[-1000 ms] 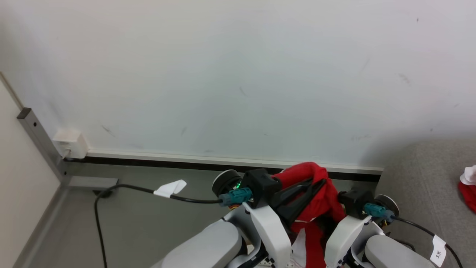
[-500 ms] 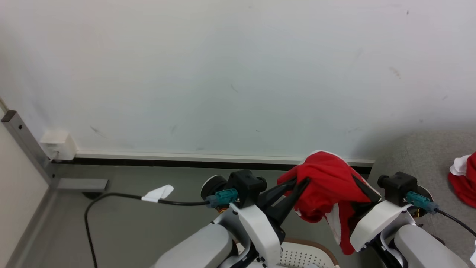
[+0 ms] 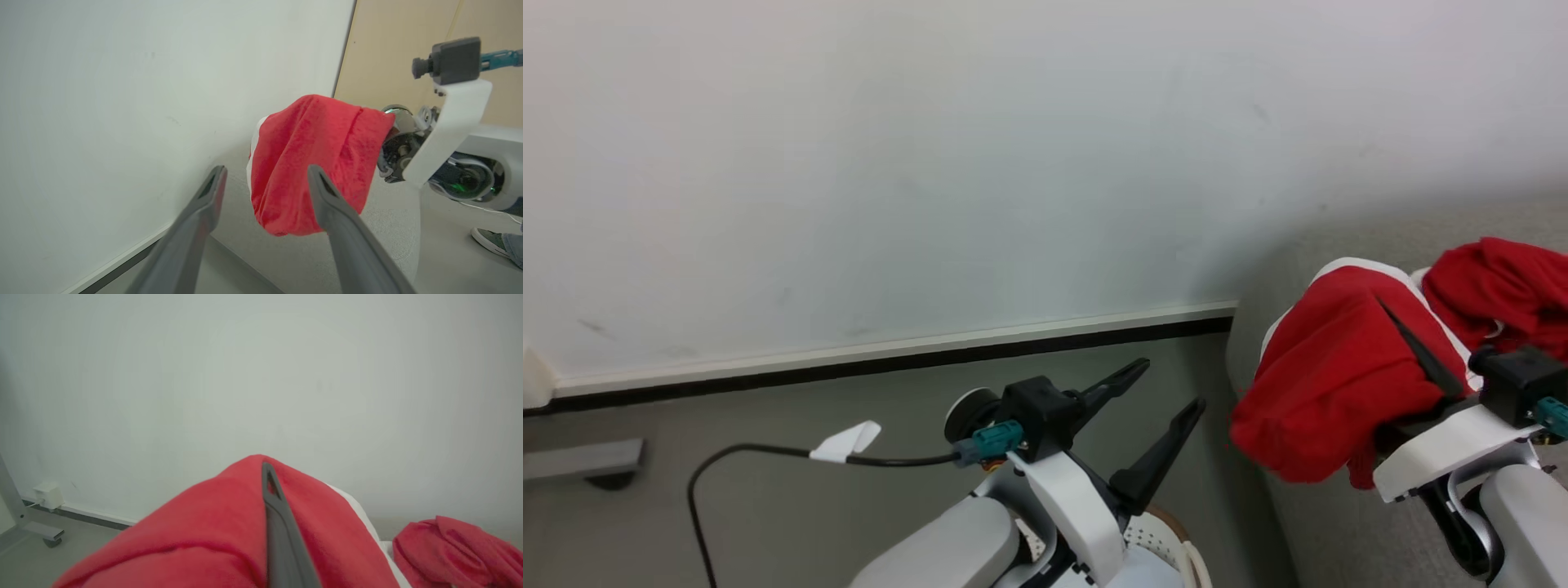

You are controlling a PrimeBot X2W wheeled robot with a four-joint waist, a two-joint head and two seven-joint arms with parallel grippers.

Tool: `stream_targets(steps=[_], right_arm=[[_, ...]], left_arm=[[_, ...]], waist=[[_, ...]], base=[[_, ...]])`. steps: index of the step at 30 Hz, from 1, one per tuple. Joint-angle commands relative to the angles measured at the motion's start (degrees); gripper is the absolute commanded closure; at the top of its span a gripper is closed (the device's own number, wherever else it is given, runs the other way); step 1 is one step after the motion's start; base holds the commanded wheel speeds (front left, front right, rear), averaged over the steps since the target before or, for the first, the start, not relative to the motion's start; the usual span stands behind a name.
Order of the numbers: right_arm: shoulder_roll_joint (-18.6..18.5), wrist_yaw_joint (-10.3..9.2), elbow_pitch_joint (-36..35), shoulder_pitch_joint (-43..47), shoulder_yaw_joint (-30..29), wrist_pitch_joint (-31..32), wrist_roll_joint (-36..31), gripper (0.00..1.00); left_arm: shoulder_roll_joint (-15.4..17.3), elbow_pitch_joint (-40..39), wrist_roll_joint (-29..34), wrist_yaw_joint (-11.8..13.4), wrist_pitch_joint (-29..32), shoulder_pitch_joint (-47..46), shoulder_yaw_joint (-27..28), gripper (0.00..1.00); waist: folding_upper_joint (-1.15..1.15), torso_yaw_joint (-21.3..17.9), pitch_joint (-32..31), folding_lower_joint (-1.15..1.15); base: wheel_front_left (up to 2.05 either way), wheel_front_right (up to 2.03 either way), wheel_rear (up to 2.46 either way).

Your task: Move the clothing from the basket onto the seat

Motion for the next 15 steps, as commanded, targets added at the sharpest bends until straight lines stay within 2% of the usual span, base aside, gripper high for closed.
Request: stream_targets(steps=[1,9,15], right_arm=[[-0.51,-0.13,-0.79,0.88,-1.07,-0.18,-0.41,1.00],[-0.79,-0.13,-5.66,4.13,-5.86,-0.17,-4.10,1.00],[1.12,-0.13,-9.20,7.49,-9.70,-0.17,-5.45,1.00]], left_arm=[[0.52,0.33,0.42,0.35,-0.52,0.70,0.29,0.00],[1.17,1.87,2.34,1.00,-2.98,1.78,1.55,0.00],[1.76,2.22,5.31,0.73,-3.61,1.61,2.05,0.00]], waist=[[0.00,-3.27,1.10,0.00],[0.00,-11.42,3.64,0.00],[0.00,-16.73,6.16,0.00]], base=[[0.00,0.00,0.00],[0.00,0.00,0.00],[0.00,0.00,0.00]])
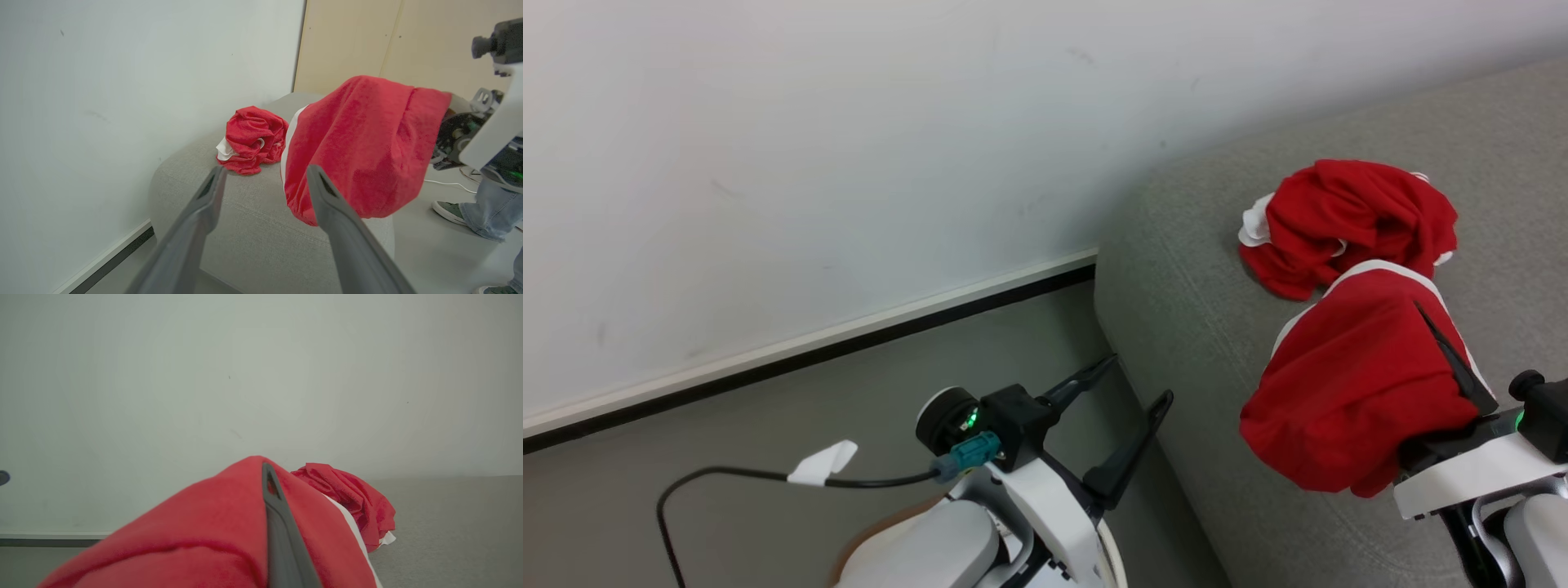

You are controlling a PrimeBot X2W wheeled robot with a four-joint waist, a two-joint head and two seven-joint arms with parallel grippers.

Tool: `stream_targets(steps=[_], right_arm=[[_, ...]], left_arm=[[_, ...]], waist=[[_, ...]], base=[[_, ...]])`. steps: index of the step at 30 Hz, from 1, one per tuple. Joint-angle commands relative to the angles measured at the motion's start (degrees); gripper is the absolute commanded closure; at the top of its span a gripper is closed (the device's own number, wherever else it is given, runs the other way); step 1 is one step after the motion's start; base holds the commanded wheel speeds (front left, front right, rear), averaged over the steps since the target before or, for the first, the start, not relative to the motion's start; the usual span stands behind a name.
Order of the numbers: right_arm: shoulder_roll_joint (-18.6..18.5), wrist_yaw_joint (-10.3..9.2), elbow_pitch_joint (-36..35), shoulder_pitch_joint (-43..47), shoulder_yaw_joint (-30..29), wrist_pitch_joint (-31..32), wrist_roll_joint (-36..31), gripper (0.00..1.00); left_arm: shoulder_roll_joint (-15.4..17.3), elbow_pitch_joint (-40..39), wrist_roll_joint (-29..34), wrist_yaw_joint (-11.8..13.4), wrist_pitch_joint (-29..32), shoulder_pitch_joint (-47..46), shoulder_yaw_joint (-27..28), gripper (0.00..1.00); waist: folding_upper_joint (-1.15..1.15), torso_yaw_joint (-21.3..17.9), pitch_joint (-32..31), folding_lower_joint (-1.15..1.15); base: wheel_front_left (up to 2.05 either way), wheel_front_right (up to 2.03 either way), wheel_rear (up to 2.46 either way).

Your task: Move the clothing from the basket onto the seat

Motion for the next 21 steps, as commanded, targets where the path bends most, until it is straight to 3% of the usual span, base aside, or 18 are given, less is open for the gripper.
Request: stream_targets(steps=[1,12,21], right_arm=[[0.86,-0.13,-0.98,1.27,-0.86,-0.17,-0.59,1.00],[3.84,-0.13,-4.78,4.14,-5.47,-0.17,-0.82,1.00],[1.08,-0.13,-4.63,-2.56,-10.47,-0.17,2.07,1.00]], left_arm=[[0.24,0.02,0.45,-0.25,-0.28,0.66,0.59,0.00],[0.08,-0.77,4.34,-2.31,-0.34,1.42,2.84,0.00],[0.46,-0.17,6.35,-3.92,0.04,-1.81,2.70,0.00]], waist=[[0.00,-3.27,2.34,0.00],[0.00,-7.59,6.01,0.00],[0.00,-5.94,12.70,0.00]], base=[[0.00,0.00,0.00],[0.00,0.00,0.00],[0.00,0.00,0.00]])
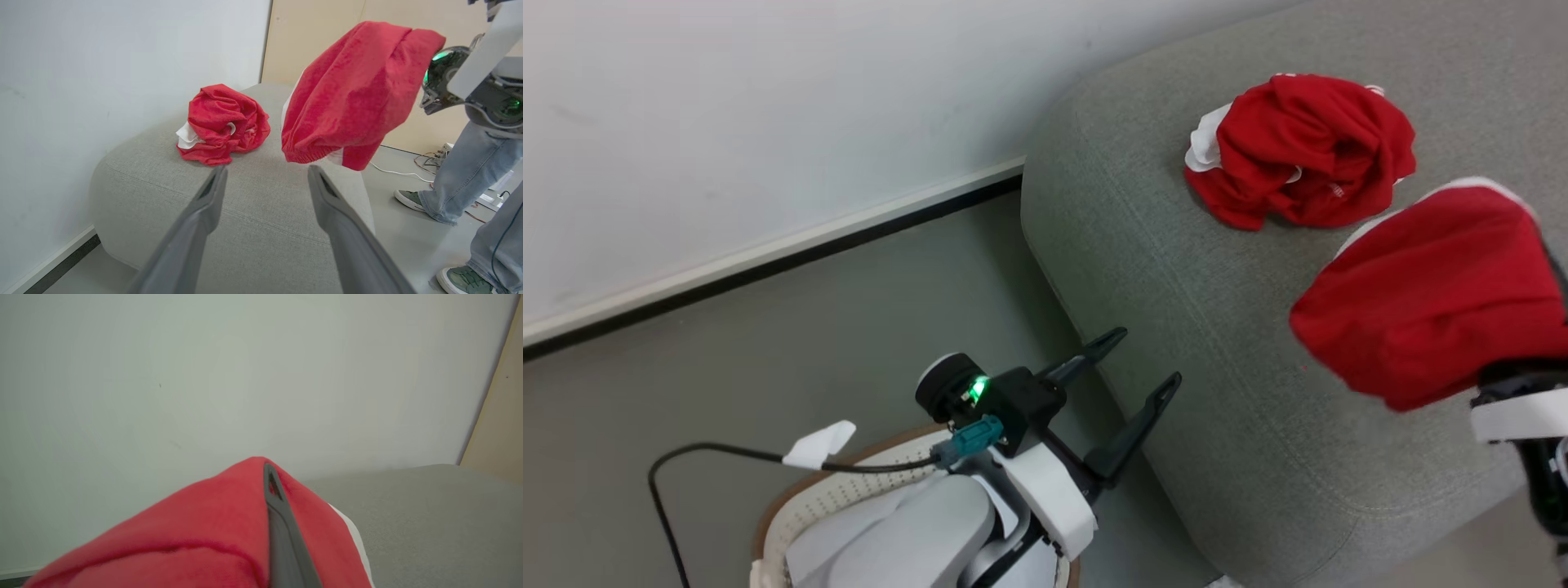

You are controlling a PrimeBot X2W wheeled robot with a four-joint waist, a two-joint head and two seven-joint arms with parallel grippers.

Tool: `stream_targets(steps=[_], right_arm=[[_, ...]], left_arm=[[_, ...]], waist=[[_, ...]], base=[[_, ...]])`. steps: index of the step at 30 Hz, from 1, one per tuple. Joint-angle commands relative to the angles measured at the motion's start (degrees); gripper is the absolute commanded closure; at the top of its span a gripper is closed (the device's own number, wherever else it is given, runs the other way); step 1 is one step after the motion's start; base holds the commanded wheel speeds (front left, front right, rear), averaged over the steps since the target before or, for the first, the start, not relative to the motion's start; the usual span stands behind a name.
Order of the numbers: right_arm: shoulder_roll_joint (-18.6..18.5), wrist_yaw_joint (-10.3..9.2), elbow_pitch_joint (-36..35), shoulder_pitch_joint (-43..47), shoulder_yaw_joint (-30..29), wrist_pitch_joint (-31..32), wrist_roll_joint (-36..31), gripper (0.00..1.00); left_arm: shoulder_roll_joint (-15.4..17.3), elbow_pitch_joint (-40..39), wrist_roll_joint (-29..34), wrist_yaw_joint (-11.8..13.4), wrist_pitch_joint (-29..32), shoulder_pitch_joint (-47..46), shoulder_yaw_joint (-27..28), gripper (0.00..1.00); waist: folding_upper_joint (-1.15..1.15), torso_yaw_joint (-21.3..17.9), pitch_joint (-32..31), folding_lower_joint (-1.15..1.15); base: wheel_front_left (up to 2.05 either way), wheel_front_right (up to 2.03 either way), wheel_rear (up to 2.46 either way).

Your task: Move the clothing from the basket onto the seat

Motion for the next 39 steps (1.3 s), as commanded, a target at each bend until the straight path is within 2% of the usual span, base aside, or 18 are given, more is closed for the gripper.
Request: stream_targets(steps=[1,11,14,18,22,26,29,30,31,33,35,36,39], right_arm=[[-1.16,-0.13,0.84,-2.46,-1.17,-0.16,0.62,1.00],[-5.96,-0.13,8.51,-13.92,-11.81,-0.16,0.59,1.00],[-6.74,-0.13,11.10,-15.83,-13.14,-0.15,0.57,1.00],[-9.78,-0.13,17.20,-19.52,-14.91,-0.14,0.68,1.00],[-12.71,-0.13,24.09,-22.45,-13.52,3.03,1.81,1.00],[-14.63,-0.13,31.46,-24.80,-8.21,12.72,3.44,1.00],[-15.91,-0.13,33.91,-26.18,-4.58,18.63,5.88,1.00],[-16.36,-0.13,34.60,-26.12,-3.26,20.13,6.40,0.93],[-16.69,-0.13,34.86,-26.14,-2.14,21.16,7.08,0.77],[-17.12,-0.13,35.20,-26.21,-0.20,22.64,8.51,0.71],[-17.87,-0.13,35.60,-25.94,1.61,23.80,9.32,0.51],[-18.29,-0.13,35.74,-25.84,2.34,24.27,9.74,0.00],[-19.44,-0.13,36.07,-25.00,4.86,25.30,10.30,0.00]], left_arm=[[0.96,0.16,0.72,-0.27,0.49,-1.19,-0.09,0.00],[3.82,-3.16,2.69,-0.68,4.24,-6.59,-0.32,0.00],[4.30,-3.87,3.04,-0.47,4.74,-7.18,-0.29,0.00],[4.56,-5.19,3.16,-0.26,5.38,-8.27,-0.46,0.00],[4.66,-5.82,3.48,0.27,5.48,-8.65,-0.55,0.00],[4.67,-5.66,3.57,0.43,4.84,-8.86,-0.65,0.00],[3.99,-5.11,3.05,0.53,4.17,-8.73,-0.61,0.00],[3.76,-4.80,2.88,0.52,3.93,-8.60,-0.69,0.00],[3.50,-4.54,2.74,0.55,3.70,-8.48,-0.65,0.00],[3.20,-3.68,2.30,0.53,3.07,-8.03,-0.57,0.00],[2.91,-2.73,1.83,0.51,2.44,-7.52,-0.48,0.00],[2.64,-2.37,1.61,0.46,2.07,-7.26,-0.48,0.00],[2.00,-0.86,1.16,0.41,1.35,-6.15,-0.31,0.00]], waist=[[-0.01,1.48,3.84,0.00],[-0.01,7.21,16.62,0.00],[-0.01,8.35,18.59,0.00],[-0.01,10.99,22.20,0.00],[-0.01,12.98,24.77,0.00],[-0.01,14.01,25.75,0.00],[-0.01,14.37,25.21,0.00],[-0.01,14.48,24.73,0.00],[-0.01,14.52,24.28,0.00],[-0.01,14.47,23.00,0.00],[-0.01,14.33,21.35,0.00],[-0.01,14.27,20.50,0.00],[-0.01,13.88,17.18,0.00]], base=[[0.00,0.00,0.00],[0.00,0.00,0.00],[0.00,0.00,0.00],[0.00,0.00,0.00],[0.00,0.00,0.00],[0.00,0.00,0.00],[0.00,0.00,0.00],[0.00,0.00,0.00],[0.00,0.00,0.00],[0.00,0.00,0.00],[0.00,0.00,0.00],[0.00,0.00,0.00],[0.00,0.00,0.00]])
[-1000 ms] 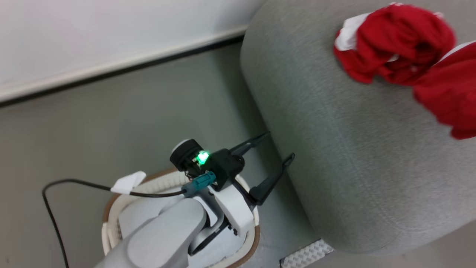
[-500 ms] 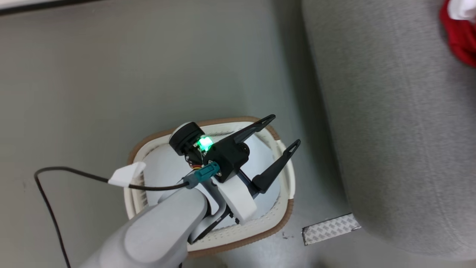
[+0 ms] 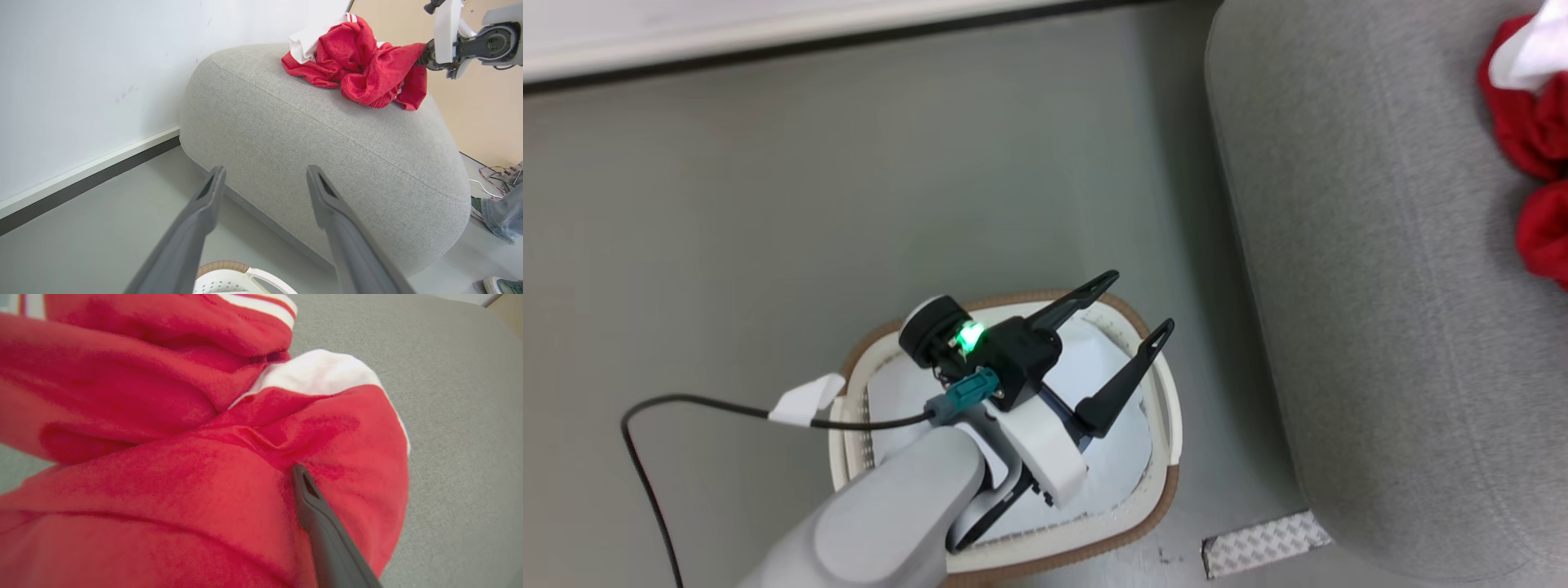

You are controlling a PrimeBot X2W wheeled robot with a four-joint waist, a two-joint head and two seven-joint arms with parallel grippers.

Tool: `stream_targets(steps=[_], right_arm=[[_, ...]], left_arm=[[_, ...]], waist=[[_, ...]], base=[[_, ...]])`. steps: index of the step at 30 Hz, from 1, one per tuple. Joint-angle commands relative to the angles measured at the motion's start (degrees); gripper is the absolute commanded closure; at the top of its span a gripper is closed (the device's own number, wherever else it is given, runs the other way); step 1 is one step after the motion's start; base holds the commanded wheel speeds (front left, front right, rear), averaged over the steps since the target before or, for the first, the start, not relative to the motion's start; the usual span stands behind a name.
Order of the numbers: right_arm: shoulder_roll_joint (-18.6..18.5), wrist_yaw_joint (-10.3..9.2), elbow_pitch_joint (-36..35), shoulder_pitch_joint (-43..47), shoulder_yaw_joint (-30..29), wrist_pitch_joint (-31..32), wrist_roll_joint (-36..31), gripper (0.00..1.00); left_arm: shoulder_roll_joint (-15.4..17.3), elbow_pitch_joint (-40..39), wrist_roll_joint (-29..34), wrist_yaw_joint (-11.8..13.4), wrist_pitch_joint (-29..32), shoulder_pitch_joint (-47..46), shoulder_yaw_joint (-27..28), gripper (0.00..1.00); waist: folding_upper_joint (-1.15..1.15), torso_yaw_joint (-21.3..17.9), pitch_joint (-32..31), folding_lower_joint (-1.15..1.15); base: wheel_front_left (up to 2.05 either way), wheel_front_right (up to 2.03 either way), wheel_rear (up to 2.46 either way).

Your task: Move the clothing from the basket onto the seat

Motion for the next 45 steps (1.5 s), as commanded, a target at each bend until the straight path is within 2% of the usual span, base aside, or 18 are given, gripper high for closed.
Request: stream_targets(steps=[1,6,15,21,26,28,33,37,40,42,45], right_arm=[[-0.71,-0.15,0.53,1.09,0.87,0.65,0.24,0.00],[-1.93,-0.15,-0.40,3.32,5.82,4.86,1.14,0.00],[-7.41,-0.15,-8.63,8.41,11.57,9.56,3.18,0.00],[-11.75,-0.14,-20.24,12.25,10.77,13.96,3.44,0.00],[-11.92,-0.14,-31.09,16.14,6.21,13.71,2.70,0.00],[-10.79,-0.14,-35.01,17.68,3.96,12.59,1.83,0.00],[-5.08,-0.15,-41.82,23.85,-2.18,8.18,-0.15,0.00],[1.63,-0.14,-45.79,30.63,-6.85,3.21,-3.36,0.00],[7.04,-0.14,-48.03,35.54,-10.10,-1.64,-6.11,0.00],[10.95,-0.14,-49.14,37.97,-11.09,-5.48,-7.01,0.00],[15.59,-0.14,-48.21,41.68,-11.97,-11.17,-9.79,0.00]], left_arm=[[-0.13,0.56,-0.38,0.02,-0.68,1.01,0.22,0.00],[-1.13,3.03,-1.83,0.20,-1.44,3.90,0.97,0.00],[-2.74,4.26,-3.31,0.66,-1.93,9.98,3.95,0.00],[-3.38,2.55,-3.35,0.92,-1.90,14.15,7.80,0.00],[-2.68,1.07,-2.41,1.72,-1.86,16.65,11.50,0.00],[-2.15,0.36,-2.43,2.49,-1.87,17.29,13.79,0.00],[-0.57,-1.13,-2.73,3.89,-1.87,19.74,19.70,0.00],[0.72,-1.69,-4.07,4.32,-1.87,22.48,25.24,0.00],[0.72,-0.95,-4.78,7.26,-1.87,25.15,31.05,0.00],[0.36,-0.53,-5.23,8.24,-1.87,26.77,33.64,0.00],[0.06,-1.22,-4.32,8.08,-1.87,29.16,37.02,0.00]], waist=[[0.00,-0.54,-3.42,0.00],[0.00,-1.34,-10.23,0.00],[0.00,-1.82,-21.54,0.00],[0.00,-0.12,-27.82,0.00],[0.00,2.20,-31.95,0.00],[0.00,3.30,-32.71,0.00],[0.00,6.62,-34.00,0.00],[0.00,9.61,-34.71,0.00],[0.00,11.49,-34.93,0.00],[0.00,12.36,-34.98,0.00],[0.00,13.48,-35.15,0.00]], base=[[0.00,0.00,0.00],[0.00,0.00,0.00],[0.00,0.00,0.00],[0.00,0.00,0.00],[0.00,0.00,0.00],[0.00,0.00,0.00],[0.00,0.00,0.00],[0.00,0.00,0.00],[0.00,0.00,0.00],[0.00,0.00,0.00],[0.00,0.00,0.00]])
